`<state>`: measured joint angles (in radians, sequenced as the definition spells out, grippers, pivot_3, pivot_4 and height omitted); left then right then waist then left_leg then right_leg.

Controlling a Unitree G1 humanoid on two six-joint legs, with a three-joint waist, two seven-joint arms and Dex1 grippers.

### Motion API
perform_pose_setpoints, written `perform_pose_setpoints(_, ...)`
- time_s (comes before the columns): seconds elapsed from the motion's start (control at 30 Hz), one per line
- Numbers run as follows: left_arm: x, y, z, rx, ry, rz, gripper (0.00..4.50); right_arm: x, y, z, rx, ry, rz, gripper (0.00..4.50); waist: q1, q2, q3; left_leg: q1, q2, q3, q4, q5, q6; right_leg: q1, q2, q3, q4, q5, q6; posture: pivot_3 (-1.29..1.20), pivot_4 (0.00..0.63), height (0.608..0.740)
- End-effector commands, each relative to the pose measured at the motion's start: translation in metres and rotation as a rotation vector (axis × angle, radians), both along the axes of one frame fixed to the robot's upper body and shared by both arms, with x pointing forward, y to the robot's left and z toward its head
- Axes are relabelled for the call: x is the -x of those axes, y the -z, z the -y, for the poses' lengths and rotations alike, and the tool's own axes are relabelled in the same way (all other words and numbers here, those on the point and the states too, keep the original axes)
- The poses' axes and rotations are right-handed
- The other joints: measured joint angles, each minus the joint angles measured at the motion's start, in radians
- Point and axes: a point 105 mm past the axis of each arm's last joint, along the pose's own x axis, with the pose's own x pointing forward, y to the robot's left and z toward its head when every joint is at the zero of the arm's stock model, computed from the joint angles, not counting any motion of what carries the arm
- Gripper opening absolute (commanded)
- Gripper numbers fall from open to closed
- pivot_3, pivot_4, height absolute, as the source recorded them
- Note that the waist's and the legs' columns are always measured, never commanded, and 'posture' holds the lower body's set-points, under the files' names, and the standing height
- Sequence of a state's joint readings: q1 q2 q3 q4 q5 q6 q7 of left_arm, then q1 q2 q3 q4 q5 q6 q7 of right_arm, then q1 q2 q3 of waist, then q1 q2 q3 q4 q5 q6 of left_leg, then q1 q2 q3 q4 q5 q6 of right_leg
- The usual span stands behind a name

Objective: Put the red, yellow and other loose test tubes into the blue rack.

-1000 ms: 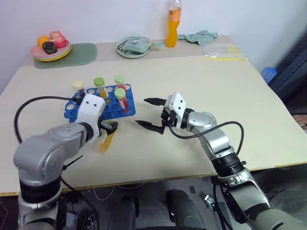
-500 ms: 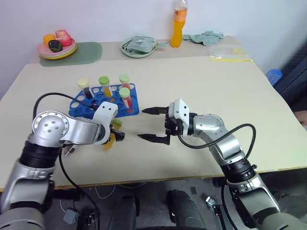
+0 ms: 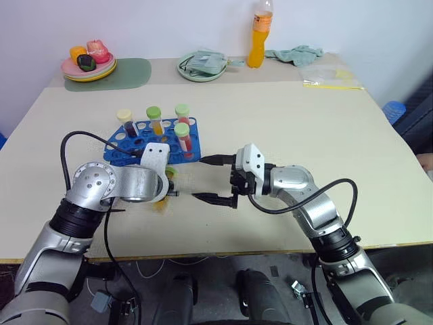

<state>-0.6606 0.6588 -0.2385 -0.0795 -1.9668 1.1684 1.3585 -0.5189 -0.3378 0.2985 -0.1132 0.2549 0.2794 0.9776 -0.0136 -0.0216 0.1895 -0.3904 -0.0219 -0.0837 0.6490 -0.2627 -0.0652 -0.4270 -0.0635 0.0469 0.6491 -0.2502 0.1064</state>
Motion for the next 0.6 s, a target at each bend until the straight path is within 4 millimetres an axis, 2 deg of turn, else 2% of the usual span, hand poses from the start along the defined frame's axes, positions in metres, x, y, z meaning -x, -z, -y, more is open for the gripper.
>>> perform_pose_setpoints(0.03,0.0,-0.016,-0.009,0.024,-0.017,0.067,0.83,0.006,-0.011,-0.005,-0.026,-0.023,0.039,4.5,-0.002,0.0,0.0,0.0,0.0,0.0,0.0,0.0,0.0,0.0,0.0,0.0,0.0,0.0,0.0,0.0,0.15,0.74)
perform_pose_setpoints(0.13,0.009,-0.033,-0.018,0.065,0.063,0.151,0.83,0.006,-0.011,-0.003,-0.025,-0.017,0.042,4.5,-0.008,0.0,0.0,0.0,0.001,0.0,0.0,0.0,0.0,0.0,0.001,0.0,0.0,0.0,0.0,0.0,0.15,0.74)
perform_pose_setpoints(0.2,0.021,-0.06,-0.026,0.015,0.154,0.272,0.83,0.005,-0.011,-0.001,-0.024,-0.011,0.04,4.5,-0.009,-0.001,0.0,0.0,0.001,0.0,-0.001,0.0,0.0,-0.001,0.002,0.0,0.0,0.0,-0.001,0.0,0.15,0.74)
perform_pose_setpoints(0.33,0.027,-0.111,-0.058,-0.139,0.101,0.661,0.83,0.004,-0.009,0.002,-0.028,0.0,0.028,4.5,-0.004,0.0,0.001,0.0,0.001,0.001,-0.002,0.0,0.0,0.0,0.001,0.0,-0.001,0.0,-0.001,0.0,0.15,0.74)
perform_pose_setpoints(0.37,0.028,-0.117,-0.062,-0.175,0.102,0.723,0.83,0.004,-0.009,0.002,-0.03,0.003,0.024,4.5,-0.002,0.0,0.001,0.0,0.001,0.002,-0.002,0.0,0.0,0.0,0.001,0.0,-0.002,0.0,-0.001,0.0,0.15,0.74)
perform_pose_setpoints(0.47,0.024,-0.126,-0.055,-0.122,0.127,0.903,0.83,-0.005,-0.003,0.001,-0.047,0.062,-0.026,4.5,0.004,0.0,0.001,0.0,0.001,0.002,-0.002,-0.003,0.005,0.001,0.002,-0.001,-0.003,-0.001,-0.001,0.0,0.15,0.74)
perform_pose_setpoints(0.6,0.003,-0.119,-0.049,-0.188,0.029,1.096,0.83,-0.007,0.001,-0.003,-0.08,0.111,-0.075,4.5,0.004,0.0,0.0,0.0,0.001,0.001,-0.001,-0.003,0.006,0.002,0.002,-0.001,-0.004,-0.001,-0.002,0.0,0.15,0.74)
